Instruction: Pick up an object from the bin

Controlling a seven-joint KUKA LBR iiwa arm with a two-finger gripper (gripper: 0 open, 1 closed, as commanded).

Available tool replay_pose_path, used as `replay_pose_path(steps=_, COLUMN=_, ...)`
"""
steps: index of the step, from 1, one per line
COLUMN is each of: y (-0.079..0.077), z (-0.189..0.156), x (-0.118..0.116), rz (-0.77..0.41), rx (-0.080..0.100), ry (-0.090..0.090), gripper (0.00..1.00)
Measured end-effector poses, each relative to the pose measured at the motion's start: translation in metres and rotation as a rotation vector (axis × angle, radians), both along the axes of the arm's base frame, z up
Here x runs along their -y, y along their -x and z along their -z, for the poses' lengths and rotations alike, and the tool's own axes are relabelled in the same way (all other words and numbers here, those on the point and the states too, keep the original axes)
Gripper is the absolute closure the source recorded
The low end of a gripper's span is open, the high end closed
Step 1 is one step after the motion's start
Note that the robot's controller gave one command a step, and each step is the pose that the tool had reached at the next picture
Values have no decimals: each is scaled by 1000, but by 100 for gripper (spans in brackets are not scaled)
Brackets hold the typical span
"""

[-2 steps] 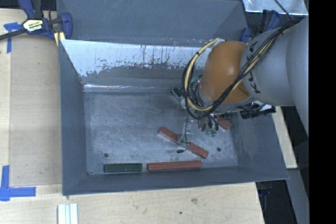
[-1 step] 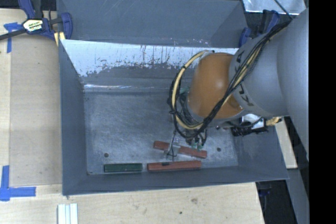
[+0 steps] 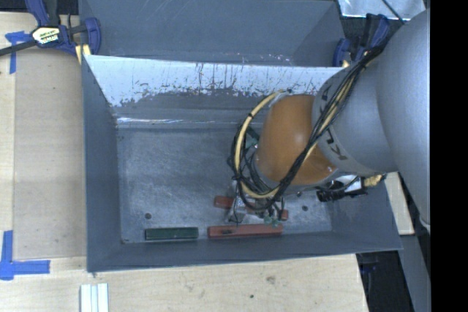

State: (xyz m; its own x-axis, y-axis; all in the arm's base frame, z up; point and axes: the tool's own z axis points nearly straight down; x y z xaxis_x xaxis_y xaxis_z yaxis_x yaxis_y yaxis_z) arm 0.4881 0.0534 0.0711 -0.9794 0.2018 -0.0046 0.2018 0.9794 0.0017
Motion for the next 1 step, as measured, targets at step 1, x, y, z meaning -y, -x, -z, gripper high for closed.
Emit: replay_pose_path(steps=1, y=0, z=0, x=0, rz=-1, rx=0, ry=0, gripper=100)
